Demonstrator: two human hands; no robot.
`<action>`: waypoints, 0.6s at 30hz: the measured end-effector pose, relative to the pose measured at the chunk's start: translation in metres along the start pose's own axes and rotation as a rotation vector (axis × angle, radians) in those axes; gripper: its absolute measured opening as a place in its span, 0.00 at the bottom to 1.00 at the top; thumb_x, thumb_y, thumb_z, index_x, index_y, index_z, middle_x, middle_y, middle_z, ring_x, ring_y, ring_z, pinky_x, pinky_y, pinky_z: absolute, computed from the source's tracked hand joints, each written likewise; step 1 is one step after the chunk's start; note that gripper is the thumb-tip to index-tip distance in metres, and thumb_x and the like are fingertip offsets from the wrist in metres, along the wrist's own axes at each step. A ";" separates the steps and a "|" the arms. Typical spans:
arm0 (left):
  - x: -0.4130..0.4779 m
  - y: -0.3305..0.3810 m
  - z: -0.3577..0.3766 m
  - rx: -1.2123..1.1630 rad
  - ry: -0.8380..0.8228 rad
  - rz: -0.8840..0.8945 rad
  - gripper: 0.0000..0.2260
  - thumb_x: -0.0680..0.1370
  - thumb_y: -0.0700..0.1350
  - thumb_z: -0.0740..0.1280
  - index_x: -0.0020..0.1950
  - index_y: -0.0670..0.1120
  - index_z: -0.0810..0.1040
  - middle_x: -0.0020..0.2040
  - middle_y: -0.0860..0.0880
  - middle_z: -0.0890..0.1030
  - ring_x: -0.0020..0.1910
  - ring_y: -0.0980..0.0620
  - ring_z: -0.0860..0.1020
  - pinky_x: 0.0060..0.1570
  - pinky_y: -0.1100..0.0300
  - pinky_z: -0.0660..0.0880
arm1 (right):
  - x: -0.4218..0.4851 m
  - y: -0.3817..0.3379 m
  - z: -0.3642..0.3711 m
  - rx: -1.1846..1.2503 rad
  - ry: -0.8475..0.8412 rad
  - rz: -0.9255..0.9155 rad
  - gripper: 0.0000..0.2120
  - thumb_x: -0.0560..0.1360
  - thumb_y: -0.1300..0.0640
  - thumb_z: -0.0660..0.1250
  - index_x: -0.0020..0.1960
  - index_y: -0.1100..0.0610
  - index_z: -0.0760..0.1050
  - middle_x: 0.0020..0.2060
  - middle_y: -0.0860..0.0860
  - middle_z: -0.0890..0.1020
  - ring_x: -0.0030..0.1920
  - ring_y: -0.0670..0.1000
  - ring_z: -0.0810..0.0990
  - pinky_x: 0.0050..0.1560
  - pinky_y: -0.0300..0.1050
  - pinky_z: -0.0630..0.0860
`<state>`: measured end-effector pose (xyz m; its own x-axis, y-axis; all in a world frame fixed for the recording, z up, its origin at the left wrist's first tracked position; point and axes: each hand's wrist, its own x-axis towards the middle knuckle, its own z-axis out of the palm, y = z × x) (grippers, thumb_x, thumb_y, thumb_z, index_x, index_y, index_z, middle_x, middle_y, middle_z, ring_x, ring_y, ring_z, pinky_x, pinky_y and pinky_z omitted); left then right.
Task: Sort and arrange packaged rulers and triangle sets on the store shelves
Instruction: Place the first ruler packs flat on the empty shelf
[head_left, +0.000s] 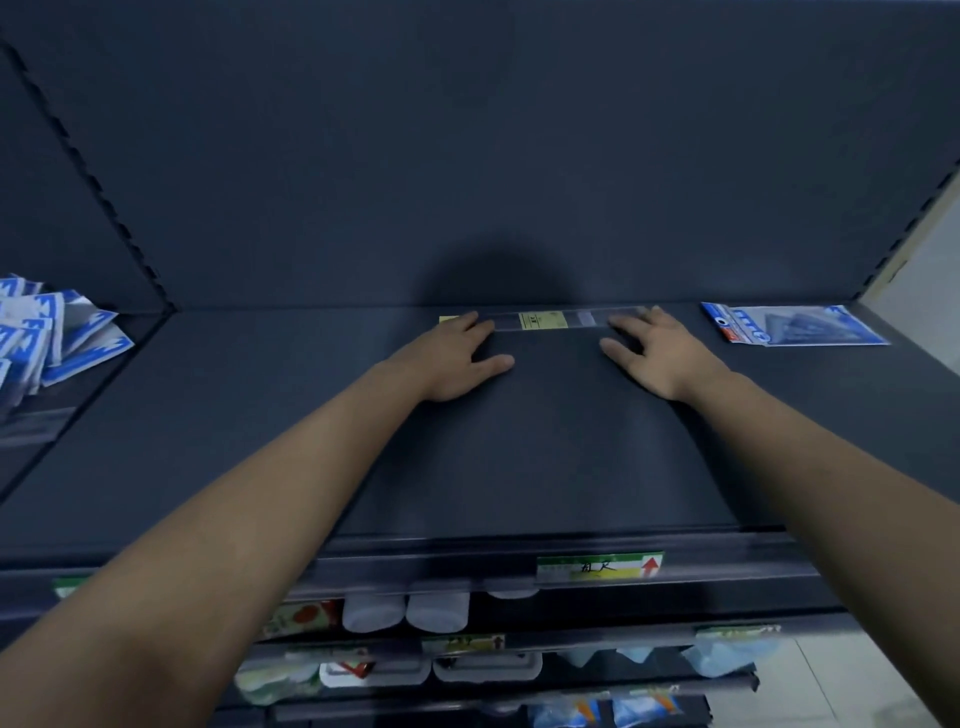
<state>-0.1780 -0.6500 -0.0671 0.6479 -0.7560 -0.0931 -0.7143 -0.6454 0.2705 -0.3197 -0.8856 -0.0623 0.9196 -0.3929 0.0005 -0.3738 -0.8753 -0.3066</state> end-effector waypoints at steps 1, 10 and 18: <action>0.001 0.000 0.000 0.002 -0.004 -0.005 0.34 0.77 0.67 0.53 0.78 0.51 0.53 0.79 0.50 0.51 0.77 0.49 0.52 0.74 0.55 0.50 | 0.000 0.001 0.001 -0.024 0.010 0.002 0.27 0.79 0.41 0.53 0.75 0.50 0.60 0.75 0.54 0.59 0.76 0.54 0.54 0.73 0.48 0.53; 0.012 0.011 0.002 0.050 0.083 0.050 0.32 0.77 0.66 0.52 0.76 0.49 0.60 0.77 0.48 0.58 0.75 0.48 0.57 0.73 0.54 0.56 | 0.002 0.002 -0.002 -0.115 0.124 0.028 0.24 0.79 0.41 0.53 0.62 0.57 0.73 0.60 0.59 0.73 0.64 0.60 0.69 0.61 0.53 0.70; 0.017 0.013 0.000 0.032 0.076 0.048 0.32 0.78 0.66 0.53 0.76 0.48 0.60 0.74 0.48 0.62 0.73 0.48 0.60 0.71 0.53 0.60 | -0.001 0.005 0.002 -0.103 0.162 0.009 0.23 0.79 0.42 0.53 0.64 0.57 0.71 0.58 0.59 0.73 0.63 0.60 0.68 0.61 0.54 0.69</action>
<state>-0.1763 -0.6708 -0.0653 0.6299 -0.7766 -0.0075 -0.7524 -0.6126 0.2423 -0.3226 -0.8895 -0.0656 0.8876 -0.4340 0.1544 -0.4002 -0.8925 -0.2078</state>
